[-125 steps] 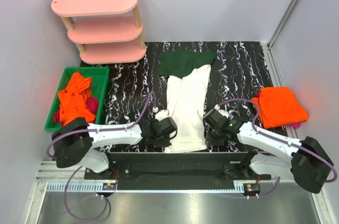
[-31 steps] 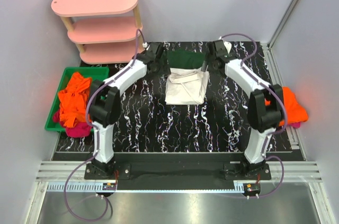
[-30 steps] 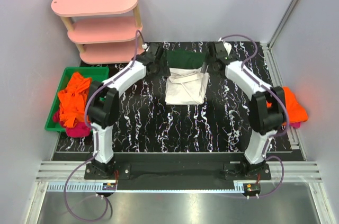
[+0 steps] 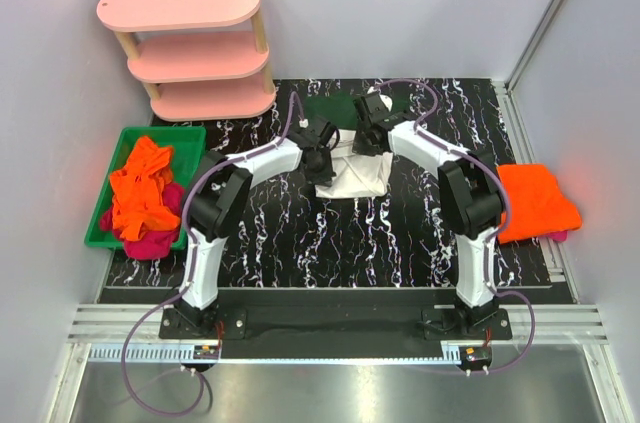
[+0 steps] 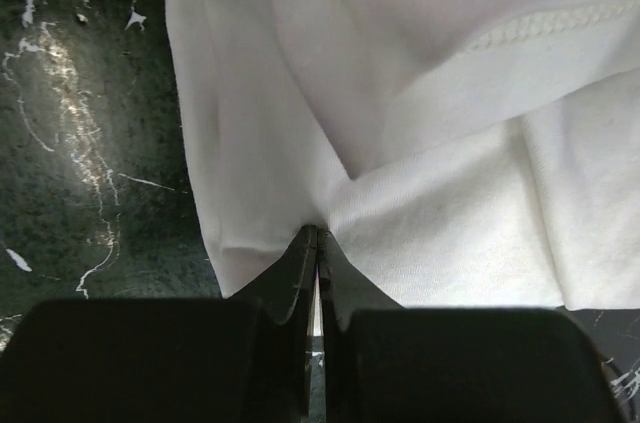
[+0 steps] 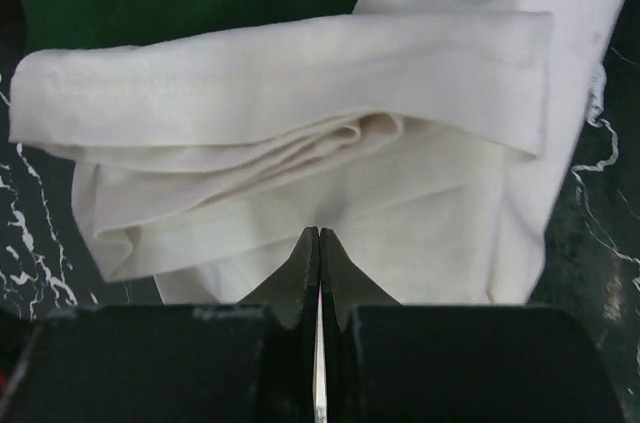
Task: Fold and stack the t-shirts
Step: Fold the folded rectangular tshirt in 1/3 of the way
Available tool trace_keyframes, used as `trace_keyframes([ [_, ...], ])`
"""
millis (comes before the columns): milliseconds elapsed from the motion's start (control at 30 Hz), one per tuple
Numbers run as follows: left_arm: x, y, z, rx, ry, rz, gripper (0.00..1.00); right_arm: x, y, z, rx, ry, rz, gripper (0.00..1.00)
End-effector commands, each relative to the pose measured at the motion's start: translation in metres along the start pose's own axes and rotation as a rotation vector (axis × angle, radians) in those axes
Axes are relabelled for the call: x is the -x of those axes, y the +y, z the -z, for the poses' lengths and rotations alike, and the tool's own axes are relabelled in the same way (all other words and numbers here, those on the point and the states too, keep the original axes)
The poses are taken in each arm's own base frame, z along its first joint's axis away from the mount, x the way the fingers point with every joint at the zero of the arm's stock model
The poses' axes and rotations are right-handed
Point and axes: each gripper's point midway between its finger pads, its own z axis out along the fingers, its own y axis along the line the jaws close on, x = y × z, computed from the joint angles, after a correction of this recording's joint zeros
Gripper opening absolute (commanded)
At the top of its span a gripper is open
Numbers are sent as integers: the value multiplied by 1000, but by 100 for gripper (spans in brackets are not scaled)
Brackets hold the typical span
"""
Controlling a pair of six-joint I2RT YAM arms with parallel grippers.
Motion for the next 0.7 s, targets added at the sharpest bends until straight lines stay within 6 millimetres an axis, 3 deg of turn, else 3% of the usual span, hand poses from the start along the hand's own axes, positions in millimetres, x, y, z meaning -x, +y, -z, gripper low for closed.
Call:
trace_keyframes([
  [0, -3, -10, -8, -41, 35, 9, 6, 8, 16, -18, 33, 18, 18, 0],
  [67, -6, -9, -9, -40, 44, 9, 6, 5, 12, -31, 16, 40, 28, 0],
  [167, -11, -6, -8, -34, 57, 10, 7, 14, 12, -42, 9, 32, 22, 0],
  [500, -29, 6, -4, -17, 94, 20, 7, 85, 10, -55, 21, -79, -47, 0],
  [567, -33, 7, -3, -18, 101, 21, 7, 85, 2, -66, 13, -54, -59, 0],
  [600, -34, 7, -2, -20, 105, 21, 7, 94, 5, -65, 24, -70, -62, 0],
  [667, -37, 9, -1, -18, 109, 21, 7, 90, -1, -79, 16, -44, -72, 0],
])
